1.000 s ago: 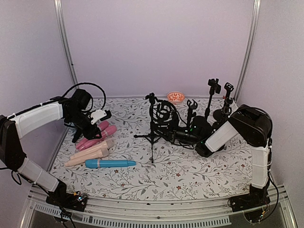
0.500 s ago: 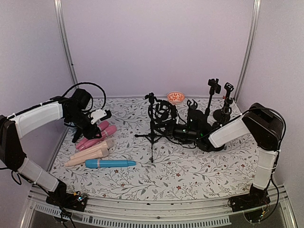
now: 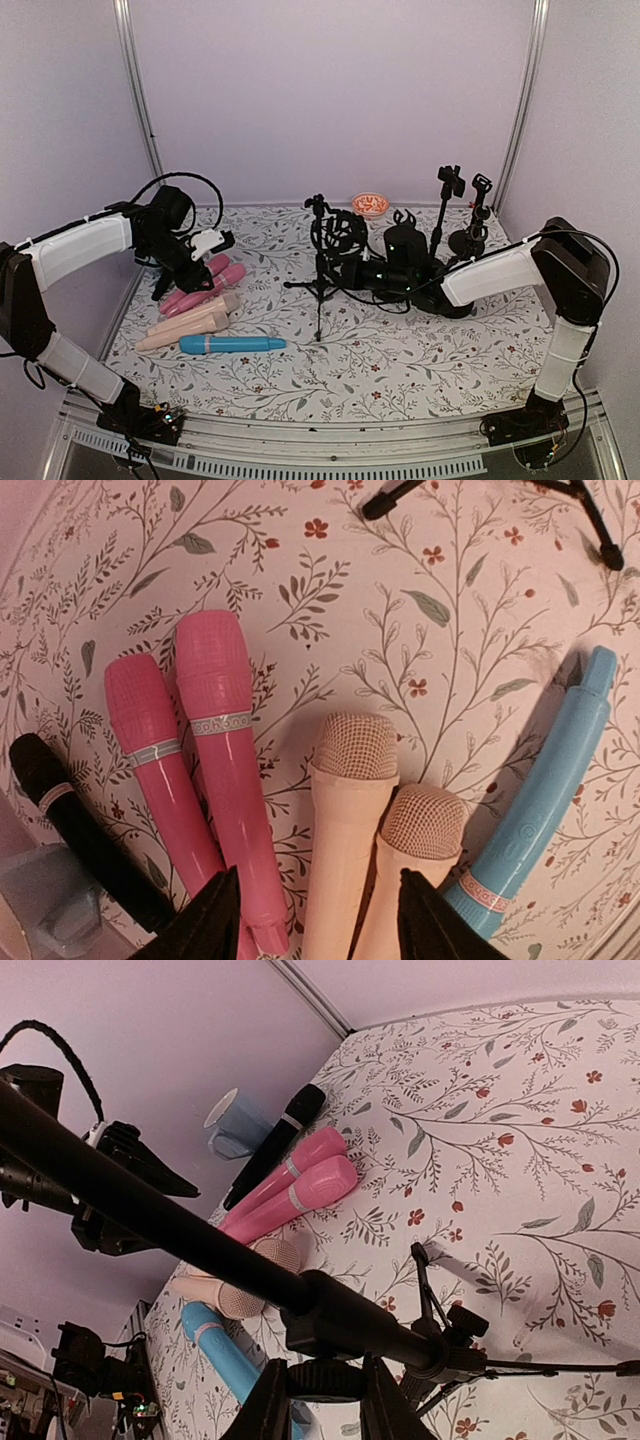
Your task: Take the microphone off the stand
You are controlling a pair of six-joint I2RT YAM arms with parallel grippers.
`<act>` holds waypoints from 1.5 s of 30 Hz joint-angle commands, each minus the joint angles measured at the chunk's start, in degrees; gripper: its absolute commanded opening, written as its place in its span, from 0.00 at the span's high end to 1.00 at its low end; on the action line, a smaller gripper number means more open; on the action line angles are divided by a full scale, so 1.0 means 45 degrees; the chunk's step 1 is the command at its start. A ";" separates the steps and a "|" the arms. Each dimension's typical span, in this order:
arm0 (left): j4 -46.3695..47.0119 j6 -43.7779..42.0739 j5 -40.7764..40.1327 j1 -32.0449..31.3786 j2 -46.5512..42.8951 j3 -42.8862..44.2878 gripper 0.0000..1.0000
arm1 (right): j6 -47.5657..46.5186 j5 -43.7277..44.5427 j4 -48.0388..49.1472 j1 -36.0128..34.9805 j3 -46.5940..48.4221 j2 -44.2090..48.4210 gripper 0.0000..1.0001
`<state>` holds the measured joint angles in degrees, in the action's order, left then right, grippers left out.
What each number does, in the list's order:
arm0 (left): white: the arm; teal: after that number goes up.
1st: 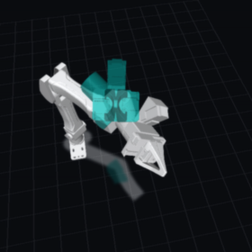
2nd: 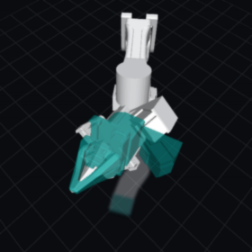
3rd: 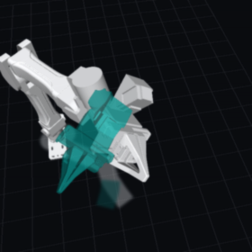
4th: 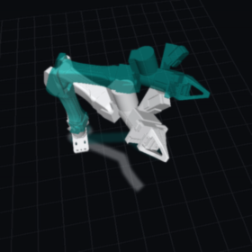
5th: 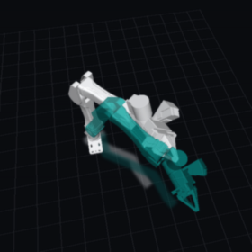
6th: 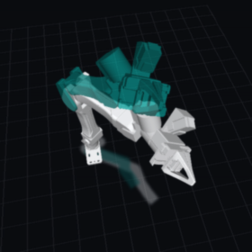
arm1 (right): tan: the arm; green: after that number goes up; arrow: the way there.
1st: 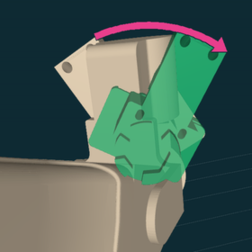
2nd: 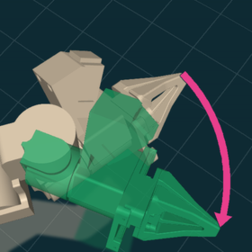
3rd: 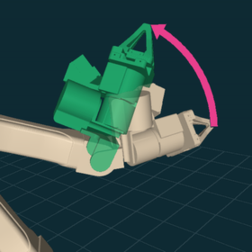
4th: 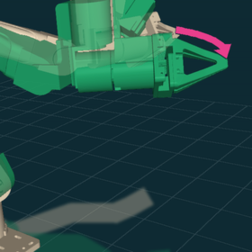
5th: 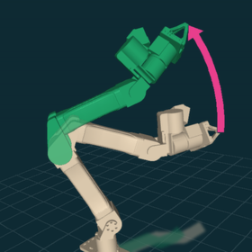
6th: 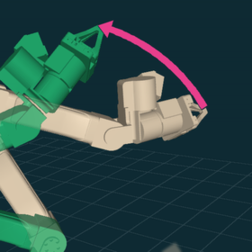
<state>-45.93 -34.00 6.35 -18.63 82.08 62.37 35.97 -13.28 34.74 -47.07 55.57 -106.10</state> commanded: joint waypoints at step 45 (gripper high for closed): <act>-0.0156 0.0050 0.0290 -0.0138 -0.0168 -0.0120 0.44 | -0.1157 0.0699 -0.1012 -0.0971 -0.1866 0.0971 0.55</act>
<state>-46.26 -34.02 6.31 -18.65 82.06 62.17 37.93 -13.91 34.83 -49.87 45.80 -100.47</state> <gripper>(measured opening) 0.565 0.473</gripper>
